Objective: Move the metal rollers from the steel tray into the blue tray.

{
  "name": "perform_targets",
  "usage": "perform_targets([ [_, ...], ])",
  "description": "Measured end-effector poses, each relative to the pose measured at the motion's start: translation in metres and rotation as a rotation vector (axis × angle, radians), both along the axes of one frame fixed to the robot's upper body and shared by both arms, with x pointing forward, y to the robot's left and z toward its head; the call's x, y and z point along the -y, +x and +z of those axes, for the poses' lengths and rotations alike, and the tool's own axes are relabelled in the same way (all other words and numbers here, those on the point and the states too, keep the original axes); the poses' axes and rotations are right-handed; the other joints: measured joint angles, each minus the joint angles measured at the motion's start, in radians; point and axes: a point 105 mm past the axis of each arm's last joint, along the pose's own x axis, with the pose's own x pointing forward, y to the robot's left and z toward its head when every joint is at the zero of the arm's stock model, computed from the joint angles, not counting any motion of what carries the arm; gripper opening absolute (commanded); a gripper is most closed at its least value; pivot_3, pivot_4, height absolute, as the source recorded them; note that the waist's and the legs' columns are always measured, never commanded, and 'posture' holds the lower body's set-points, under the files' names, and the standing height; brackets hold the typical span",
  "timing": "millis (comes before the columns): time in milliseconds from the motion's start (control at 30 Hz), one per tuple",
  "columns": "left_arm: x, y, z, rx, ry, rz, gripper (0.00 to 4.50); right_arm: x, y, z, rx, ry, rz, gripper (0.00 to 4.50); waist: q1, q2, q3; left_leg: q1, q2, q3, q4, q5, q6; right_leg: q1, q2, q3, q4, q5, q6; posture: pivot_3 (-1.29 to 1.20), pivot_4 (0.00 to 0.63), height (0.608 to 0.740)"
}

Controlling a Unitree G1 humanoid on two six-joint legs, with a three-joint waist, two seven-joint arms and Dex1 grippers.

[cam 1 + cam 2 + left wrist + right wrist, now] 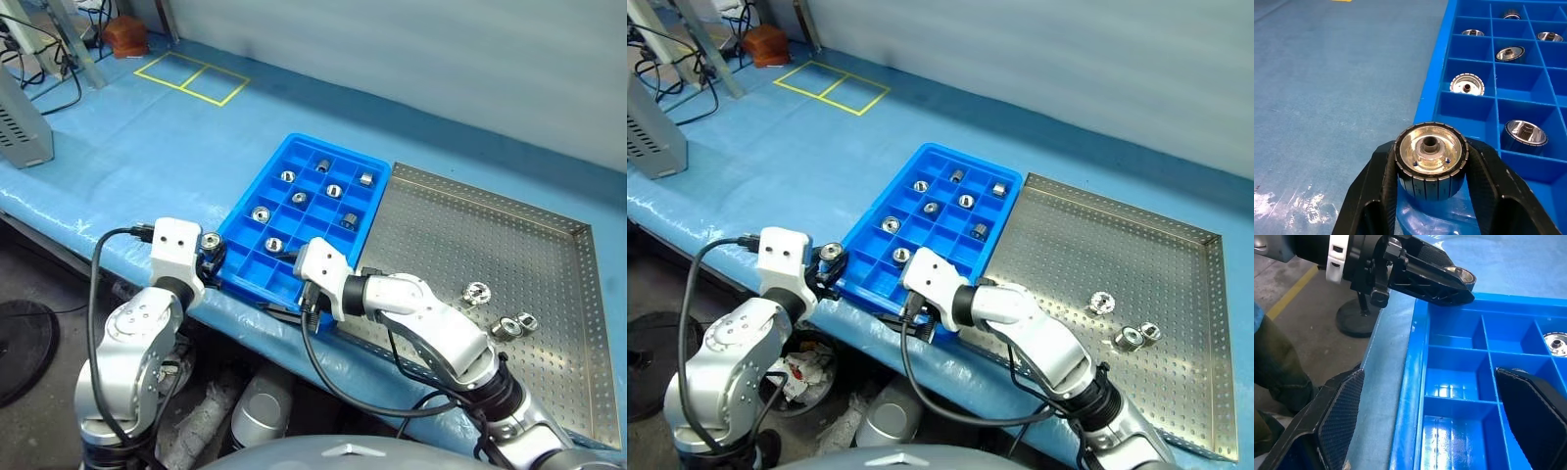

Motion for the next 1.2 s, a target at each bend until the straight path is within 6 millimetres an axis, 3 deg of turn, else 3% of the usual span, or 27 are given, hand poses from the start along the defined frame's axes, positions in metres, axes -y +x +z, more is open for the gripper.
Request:
perform_targets([
  [167, 0.001, 0.001, -0.004, -0.02, 0.001, -0.011, 1.69, 0.0, 0.0, -0.001, -0.007, 0.0, -0.015, 4.5, -0.002, 0.001, 0.0, 0.0, 0.0, -0.001, 0.0, 0.0, 0.0, 0.0, 0.0, -0.001, 0.0, 0.0, -0.001, 0.42, 0.15, 0.74],
  [400, 0.008, 0.002, -0.008, -0.042, -0.013, -0.054, 4.04, 0.0, -0.002, 0.002, 0.004, 0.009, -0.019, 4.5, -0.01, 0.002, -0.002, 0.0, 0.0, -0.002, 0.0, 0.0, 0.0, 0.001, 0.0, -0.003, 0.0, -0.001, -0.002, 0.41, 0.15, 0.74],
  [467, 0.01, 0.004, -0.006, -0.044, -0.02, -0.067, 4.44, 0.0, -0.002, 0.003, 0.009, 0.011, -0.025, 4.5, -0.011, 0.002, -0.002, 0.0, 0.0, -0.002, 0.0, 0.0, -0.001, 0.001, 0.0, -0.003, 0.0, -0.001, -0.001, 0.39, 0.15, 0.74],
  [633, 0.022, 0.01, 0.01, 0.001, -0.058, -0.167, 4.44, 0.011, 0.002, 0.008, 0.031, 0.016, -0.081, 4.5, -0.014, 0.003, -0.002, -0.001, 0.0, -0.003, 0.001, 0.0, -0.001, 0.001, 0.0, -0.004, 0.0, -0.001, -0.001, 0.34, 0.15, 0.74],
  [800, 0.047, 0.024, 0.055, 0.154, -0.117, -0.333, 4.44, 0.037, 0.01, 0.015, 0.054, 0.028, -0.226, 4.5, -0.04, 0.003, -0.002, -0.001, 0.0, -0.004, 0.003, 0.001, -0.001, 0.003, 0.0, -0.004, -0.001, -0.001, -0.002, 0.27, 0.15, 0.74],
  [867, 0.051, 0.03, 0.063, 0.178, -0.109, -0.365, 4.44, 0.049, 0.013, 0.017, 0.06, 0.03, -0.294, 4.5, -0.065, 0.003, -0.002, -0.001, -0.001, -0.004, 0.003, 0.001, -0.001, 0.004, 0.0, -0.004, -0.001, -0.001, -0.002, 0.22, 0.15, 0.74],
  [1033, 0.078, 0.046, 0.053, 0.131, -0.119, -0.472, 4.44, 0.084, 0.024, 0.016, 0.075, 0.035, -0.556, 4.5, -0.154, 0.003, -0.002, -0.001, -0.002, -0.005, 0.003, 0.001, 0.0, 0.004, 0.0, -0.003, -0.001, 0.0, 0.0, 0.13, 0.15, 0.74],
  [1200, 0.113, 0.045, 0.05, 0.162, -0.163, -0.625, 4.44, 0.121, 0.043, 0.014, 0.057, 0.085, -0.919, 4.5, -0.283, 0.003, -0.002, 0.0, -0.002, -0.005, 0.003, 0.001, 0.0, 0.005, 0.0, 0.001, -0.001, 0.001, -0.002, 0.06, 0.15, 0.74],
])
